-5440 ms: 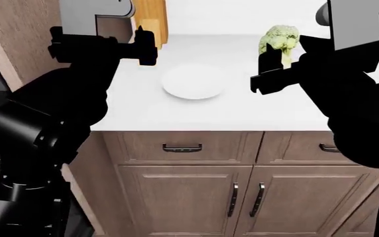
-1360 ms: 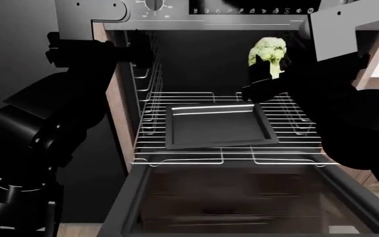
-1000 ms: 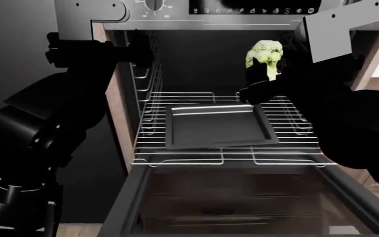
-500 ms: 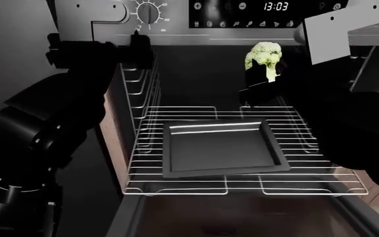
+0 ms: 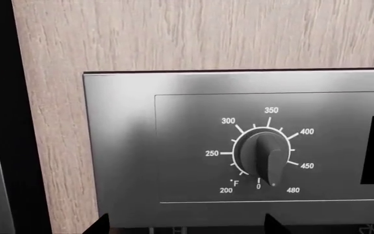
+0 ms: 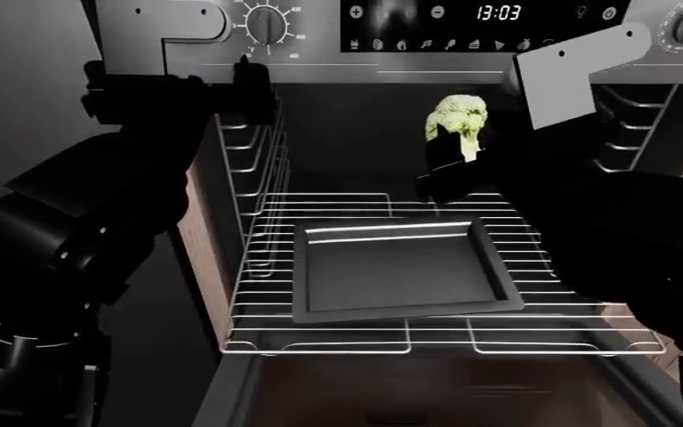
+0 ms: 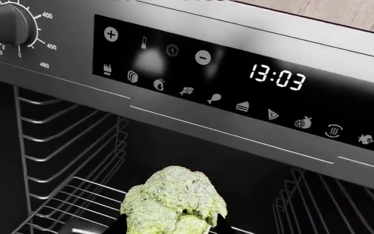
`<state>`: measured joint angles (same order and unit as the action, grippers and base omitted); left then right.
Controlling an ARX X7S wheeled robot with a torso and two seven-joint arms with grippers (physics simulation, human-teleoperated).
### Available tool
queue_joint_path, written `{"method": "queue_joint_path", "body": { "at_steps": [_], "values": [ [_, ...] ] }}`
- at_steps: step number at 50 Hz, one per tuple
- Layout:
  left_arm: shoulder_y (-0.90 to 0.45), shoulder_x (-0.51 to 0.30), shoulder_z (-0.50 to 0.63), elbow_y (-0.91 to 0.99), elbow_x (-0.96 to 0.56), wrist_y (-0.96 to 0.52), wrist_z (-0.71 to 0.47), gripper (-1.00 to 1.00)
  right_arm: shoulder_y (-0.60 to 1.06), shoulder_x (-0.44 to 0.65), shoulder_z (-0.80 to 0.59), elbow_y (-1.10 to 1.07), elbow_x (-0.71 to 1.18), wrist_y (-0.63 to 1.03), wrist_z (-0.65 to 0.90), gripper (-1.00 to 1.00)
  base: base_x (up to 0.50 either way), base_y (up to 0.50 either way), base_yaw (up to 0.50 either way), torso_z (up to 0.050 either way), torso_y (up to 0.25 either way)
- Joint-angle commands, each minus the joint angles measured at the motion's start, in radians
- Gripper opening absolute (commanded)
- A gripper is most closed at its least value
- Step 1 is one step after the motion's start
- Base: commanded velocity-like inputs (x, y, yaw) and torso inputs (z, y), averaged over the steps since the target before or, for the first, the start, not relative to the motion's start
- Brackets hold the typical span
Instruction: Place the broccoli on the rack of the oven.
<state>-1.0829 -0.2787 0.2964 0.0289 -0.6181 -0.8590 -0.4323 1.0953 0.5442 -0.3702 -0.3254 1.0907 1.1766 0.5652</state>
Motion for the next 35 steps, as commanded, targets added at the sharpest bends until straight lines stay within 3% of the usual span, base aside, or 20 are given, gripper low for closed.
{"method": "queue_joint_path", "body": {
  "at_steps": [1,35],
  "values": [
    [0.007,-0.004,-0.001,0.001,-0.003,0.008,-0.001,1.0,-0.006,-0.011,-0.035,0.04,-0.036,-0.023,-0.04,-1.0,0.0,0.0,0.0,0.0,0.0],
    [0.006,-0.006,0.012,0.006,-0.011,0.007,-0.009,1.0,-0.073,-0.032,-0.102,0.205,-0.137,-0.169,-0.168,-1.0,0.0,0.0,0.0,0.0,0.0]
  ]
}}
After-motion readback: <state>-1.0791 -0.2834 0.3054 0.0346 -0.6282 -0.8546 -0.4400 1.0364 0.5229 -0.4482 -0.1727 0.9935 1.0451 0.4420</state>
